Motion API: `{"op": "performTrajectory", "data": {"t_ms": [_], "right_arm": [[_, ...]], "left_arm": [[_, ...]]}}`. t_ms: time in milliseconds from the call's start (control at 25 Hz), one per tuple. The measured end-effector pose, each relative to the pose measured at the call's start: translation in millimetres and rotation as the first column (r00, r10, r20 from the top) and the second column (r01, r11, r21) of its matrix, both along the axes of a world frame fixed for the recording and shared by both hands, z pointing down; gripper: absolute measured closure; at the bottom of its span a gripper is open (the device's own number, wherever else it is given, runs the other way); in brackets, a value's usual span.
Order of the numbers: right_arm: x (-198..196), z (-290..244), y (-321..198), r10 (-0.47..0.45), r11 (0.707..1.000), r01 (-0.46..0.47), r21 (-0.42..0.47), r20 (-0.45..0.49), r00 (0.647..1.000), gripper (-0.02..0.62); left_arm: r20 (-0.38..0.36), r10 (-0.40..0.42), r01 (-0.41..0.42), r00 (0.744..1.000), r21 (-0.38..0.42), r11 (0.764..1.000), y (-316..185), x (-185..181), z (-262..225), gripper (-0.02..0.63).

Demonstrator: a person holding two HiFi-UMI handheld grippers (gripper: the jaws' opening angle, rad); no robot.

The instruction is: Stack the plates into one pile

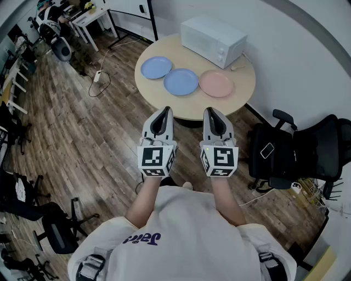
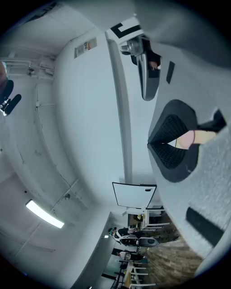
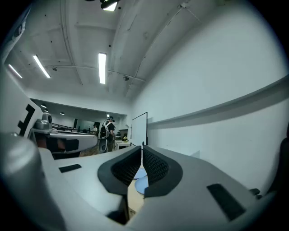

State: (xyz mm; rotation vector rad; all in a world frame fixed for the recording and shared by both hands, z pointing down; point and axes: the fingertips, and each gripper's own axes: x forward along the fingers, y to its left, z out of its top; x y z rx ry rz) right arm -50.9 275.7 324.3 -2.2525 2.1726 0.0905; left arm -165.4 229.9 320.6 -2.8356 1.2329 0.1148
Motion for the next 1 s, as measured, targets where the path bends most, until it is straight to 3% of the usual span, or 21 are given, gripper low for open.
{"op": "performTrajectory", "data": {"t_ms": [400,760,1000], "right_arm": [[37.2,13.5,8.9,0.027,1.0,-0.027,-0.013,0.056,0.998,0.571],[78.5,30.5,-11.7,0.085,0.995,-0.078,-0.066,0.114,0.99,0.571],[98.4,47.7,-36.5,0.122,0.986,-0.107,-0.124,0.114,0.986,0.571]], "left_arm": [[-0.001,0.036,-0.036,0.999,-0.059,0.998,10.2,34.6,17.2,0.591],[0.008,0.125,-0.124,0.992,-0.076,0.989,-10.2,78.2,21.8,0.591],[0.003,0.208,-0.206,0.978,-0.121,0.971,-38.6,115.6,37.5,0.591]]}}
